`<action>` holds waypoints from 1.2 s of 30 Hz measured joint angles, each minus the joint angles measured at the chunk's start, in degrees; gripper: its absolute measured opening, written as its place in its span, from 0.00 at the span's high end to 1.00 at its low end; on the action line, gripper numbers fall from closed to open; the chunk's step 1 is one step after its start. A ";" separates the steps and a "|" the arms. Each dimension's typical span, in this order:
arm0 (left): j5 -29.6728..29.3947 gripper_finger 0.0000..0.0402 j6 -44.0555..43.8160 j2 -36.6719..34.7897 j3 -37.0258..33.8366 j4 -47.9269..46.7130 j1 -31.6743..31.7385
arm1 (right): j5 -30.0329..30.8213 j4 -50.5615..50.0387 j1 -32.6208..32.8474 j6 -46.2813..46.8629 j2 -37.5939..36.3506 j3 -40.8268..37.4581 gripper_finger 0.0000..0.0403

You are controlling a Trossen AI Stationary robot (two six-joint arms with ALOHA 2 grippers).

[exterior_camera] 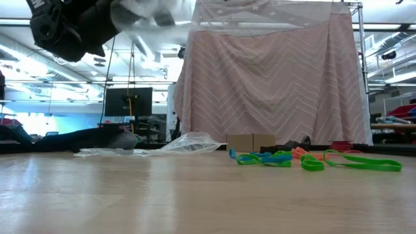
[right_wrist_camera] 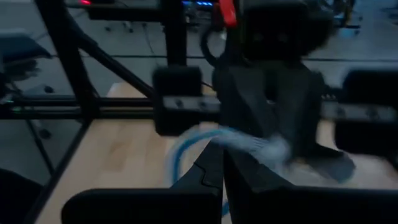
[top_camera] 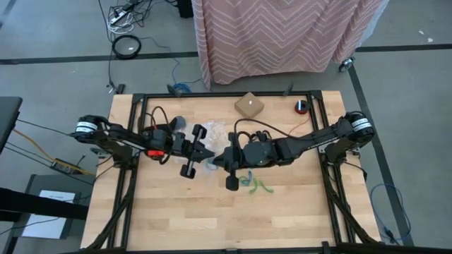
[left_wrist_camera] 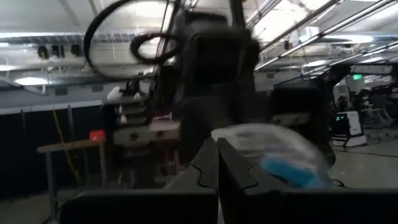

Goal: Sort rubber bands
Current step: Put the blue rubber band into the transparent zip bag

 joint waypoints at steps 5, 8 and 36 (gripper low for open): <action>-2.21 1.00 -0.46 0.31 0.03 -0.57 0.09 | 1.99 -4.28 -0.01 5.87 -0.11 0.09 1.00; -2.39 1.00 -0.72 0.27 0.03 -0.24 0.02 | 2.86 -7.25 -0.39 8.01 0.09 0.07 1.00; -9.85 1.00 -14.26 0.27 5.27 -3.72 -0.99 | 15.93 -21.95 -3.09 20.06 0.09 0.07 1.00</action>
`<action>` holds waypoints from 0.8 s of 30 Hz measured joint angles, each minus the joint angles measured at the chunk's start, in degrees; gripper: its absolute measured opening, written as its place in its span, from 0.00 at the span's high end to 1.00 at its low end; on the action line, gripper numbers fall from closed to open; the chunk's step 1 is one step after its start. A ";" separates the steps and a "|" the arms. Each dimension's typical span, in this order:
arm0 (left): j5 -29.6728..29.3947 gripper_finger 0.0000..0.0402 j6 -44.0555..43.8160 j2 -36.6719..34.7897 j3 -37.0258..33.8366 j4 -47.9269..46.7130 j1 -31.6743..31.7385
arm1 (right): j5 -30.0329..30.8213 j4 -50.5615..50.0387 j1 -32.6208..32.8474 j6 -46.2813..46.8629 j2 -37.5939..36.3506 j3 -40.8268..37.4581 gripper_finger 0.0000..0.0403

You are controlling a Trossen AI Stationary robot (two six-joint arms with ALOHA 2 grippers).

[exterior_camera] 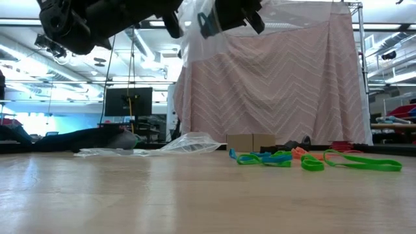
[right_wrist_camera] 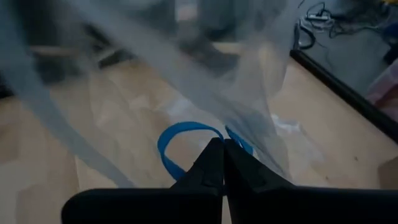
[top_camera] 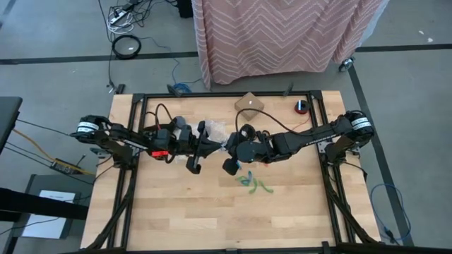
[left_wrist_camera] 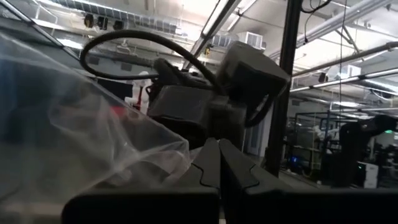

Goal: Sort rubber bands
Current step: Put the blue rubber band into the transparent zip bag

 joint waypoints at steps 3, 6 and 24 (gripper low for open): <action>0.02 1.00 0.11 0.00 0.38 -0.39 -0.54 | -0.70 1.25 0.18 -4.33 0.00 0.00 1.00; -0.54 1.00 0.12 0.00 0.42 -0.62 -0.58 | -0.77 3.75 1.01 -8.23 -0.08 0.00 0.98; -12.42 1.00 -7.32 -0.04 0.44 -5.44 -0.10 | 0.74 1.22 4.64 -6.85 -4.38 -0.04 0.68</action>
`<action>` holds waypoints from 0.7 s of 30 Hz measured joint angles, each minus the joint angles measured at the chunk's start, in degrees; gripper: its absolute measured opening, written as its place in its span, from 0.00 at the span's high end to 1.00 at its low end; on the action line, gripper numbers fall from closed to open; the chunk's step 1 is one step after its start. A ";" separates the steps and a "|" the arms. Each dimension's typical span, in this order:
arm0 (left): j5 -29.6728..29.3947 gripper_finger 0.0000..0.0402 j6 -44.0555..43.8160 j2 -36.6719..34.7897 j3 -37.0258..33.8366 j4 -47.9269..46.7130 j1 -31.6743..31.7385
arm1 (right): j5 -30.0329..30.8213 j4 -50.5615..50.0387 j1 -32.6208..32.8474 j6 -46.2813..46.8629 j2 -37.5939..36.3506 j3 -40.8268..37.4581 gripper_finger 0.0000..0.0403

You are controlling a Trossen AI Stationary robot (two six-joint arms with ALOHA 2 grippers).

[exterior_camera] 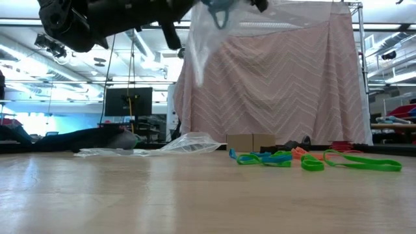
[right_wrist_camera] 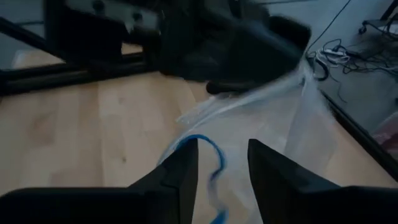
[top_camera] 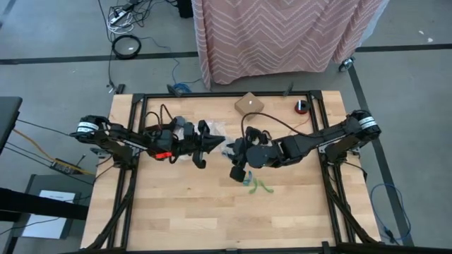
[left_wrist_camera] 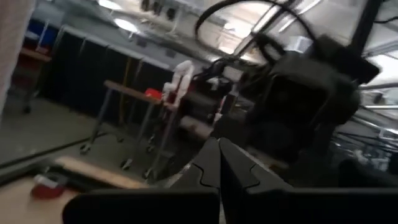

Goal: Sort rubber bands
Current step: Put the blue rubber band into the transparent zip bag

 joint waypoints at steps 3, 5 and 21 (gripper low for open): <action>-0.88 1.00 -2.82 0.00 -0.03 -1.41 0.41 | -0.22 -1.36 0.60 1.04 -1.33 0.00 0.69; -0.94 1.00 -4.27 0.00 -0.07 -1.45 0.43 | -0.22 -2.02 1.11 1.09 -1.80 0.00 0.70; -0.75 1.00 -5.35 0.07 -0.11 -3.61 0.41 | 3.69 -11.50 4.18 2.65 -7.85 0.02 0.71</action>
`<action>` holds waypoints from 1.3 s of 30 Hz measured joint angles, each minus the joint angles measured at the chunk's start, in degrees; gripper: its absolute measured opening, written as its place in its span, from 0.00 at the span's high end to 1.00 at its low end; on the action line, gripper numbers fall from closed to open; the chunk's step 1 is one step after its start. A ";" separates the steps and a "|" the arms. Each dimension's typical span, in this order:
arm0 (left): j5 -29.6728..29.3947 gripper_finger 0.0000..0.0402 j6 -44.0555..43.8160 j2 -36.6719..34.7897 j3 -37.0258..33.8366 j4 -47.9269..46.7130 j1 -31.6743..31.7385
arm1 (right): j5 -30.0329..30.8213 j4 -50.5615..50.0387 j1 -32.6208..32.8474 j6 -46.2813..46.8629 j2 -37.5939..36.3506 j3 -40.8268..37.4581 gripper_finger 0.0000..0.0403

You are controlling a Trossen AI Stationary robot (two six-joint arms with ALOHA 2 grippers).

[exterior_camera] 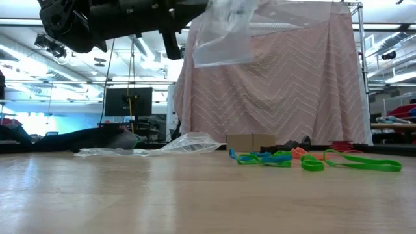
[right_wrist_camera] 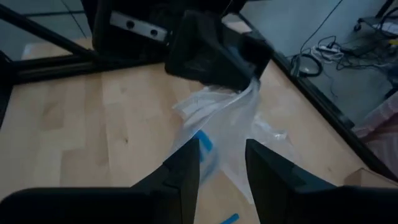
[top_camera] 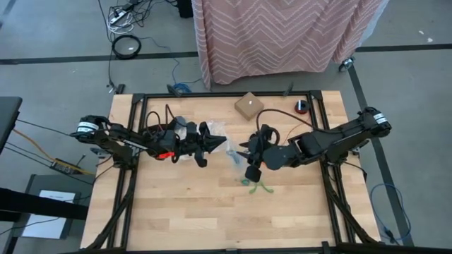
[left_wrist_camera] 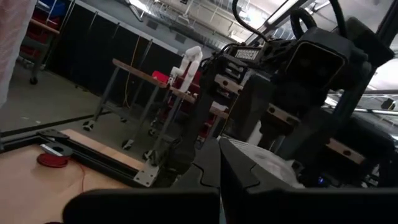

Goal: Sort rubber bands
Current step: Put the blue rubber band into the transparent zip bag

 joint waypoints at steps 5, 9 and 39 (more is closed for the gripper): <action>-0.12 1.00 0.79 0.00 0.00 -0.57 0.00 | 2.89 -4.63 0.80 -0.08 -2.32 0.00 0.71; -0.11 1.00 2.23 0.00 0.00 0.02 1.02 | 4.20 -9.68 1.78 2.63 -4.03 0.00 0.71; 2.90 1.00 4.76 0.78 -14.06 18.09 0.28 | 5.79 -5.93 10.85 19.89 -0.76 -18.51 0.72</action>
